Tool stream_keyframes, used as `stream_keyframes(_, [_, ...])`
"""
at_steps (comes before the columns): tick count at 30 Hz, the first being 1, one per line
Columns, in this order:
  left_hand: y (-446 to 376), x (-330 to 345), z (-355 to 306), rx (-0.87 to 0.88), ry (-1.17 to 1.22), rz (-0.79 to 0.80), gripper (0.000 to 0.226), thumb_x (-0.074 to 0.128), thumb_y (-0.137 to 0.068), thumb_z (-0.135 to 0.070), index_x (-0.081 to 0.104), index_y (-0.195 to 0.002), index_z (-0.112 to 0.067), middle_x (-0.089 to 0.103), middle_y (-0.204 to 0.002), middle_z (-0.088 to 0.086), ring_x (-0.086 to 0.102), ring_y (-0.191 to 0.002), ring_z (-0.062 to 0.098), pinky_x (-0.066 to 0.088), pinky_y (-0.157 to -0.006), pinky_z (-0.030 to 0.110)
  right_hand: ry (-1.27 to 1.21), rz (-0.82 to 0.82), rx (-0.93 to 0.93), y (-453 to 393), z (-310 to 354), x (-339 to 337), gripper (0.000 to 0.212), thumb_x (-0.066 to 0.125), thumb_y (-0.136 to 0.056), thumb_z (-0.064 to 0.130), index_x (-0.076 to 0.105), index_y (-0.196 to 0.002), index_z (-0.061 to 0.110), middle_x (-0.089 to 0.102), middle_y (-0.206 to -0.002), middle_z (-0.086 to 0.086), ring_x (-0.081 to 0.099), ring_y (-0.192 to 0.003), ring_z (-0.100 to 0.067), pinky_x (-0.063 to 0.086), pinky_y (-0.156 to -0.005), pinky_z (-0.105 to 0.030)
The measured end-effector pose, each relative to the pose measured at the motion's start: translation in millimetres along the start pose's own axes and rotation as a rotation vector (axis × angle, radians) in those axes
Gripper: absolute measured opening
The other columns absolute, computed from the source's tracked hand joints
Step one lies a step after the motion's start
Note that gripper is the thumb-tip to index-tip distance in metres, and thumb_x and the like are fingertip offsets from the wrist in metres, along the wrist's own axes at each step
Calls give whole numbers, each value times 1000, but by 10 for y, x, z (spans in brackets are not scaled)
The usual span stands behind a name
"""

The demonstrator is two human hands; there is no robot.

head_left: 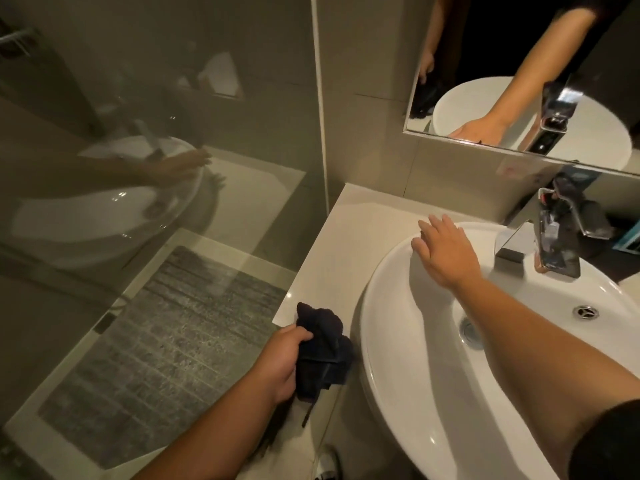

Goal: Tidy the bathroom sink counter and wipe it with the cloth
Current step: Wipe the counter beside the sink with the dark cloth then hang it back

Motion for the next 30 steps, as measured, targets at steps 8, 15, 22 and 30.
stream_keyframes(8, [-921, 926, -1381, 475, -694, -7, 25, 40, -90, -6, 60, -98, -17, 67, -91, 4, 62, -87, 22, 49, -73, 32, 121, -2, 119, 61, -212, 119, 67, 20, -94, 45, 40, -141, 1, 36, -151, -20, 31, -141, -36, 30, -111, -51])
stream_keyframes(15, [-1960, 2303, -1921, 877, -1314, 148, 27, 41, -92, -9, 54, -115, -13, 64, -112, 12, 57, -94, 32, 45, -79, 35, 185, -64, 127, 35, -256, 175, 63, 29, -94, 44, 43, -141, 5, 40, -150, -16, 35, -140, -32, 33, -110, -48])
stream_keyframes(22, [-2193, 2934, -1224, 1170, -1925, 699, 57, 45, -94, -3, 31, -148, -15, 22, -158, 3, 17, -145, 21, 10, -116, 35, 211, -185, 107, 18, -267, 195, 60, 35, -92, 40, 48, -138, 3, 44, -147, -16, 40, -137, -31, 29, -109, -44])
stream_keyframes(30, [-1824, 2113, -1012, 1097, -1779, 649, 56, 47, -96, -13, 30, -149, -21, 25, -157, -2, 17, -145, 17, 5, -116, 30, 190, -117, 124, 57, -234, 201, 62, 26, -95, 43, 43, -141, 4, 39, -151, -15, 35, -141, -30, 31, -112, -47])
Point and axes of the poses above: each hand's wrist, its own y-axis away from the middle knuckle, its own x-axis out of the palm, z = x × y, the point moved 9 cm from there along -y, towards the middle knuckle
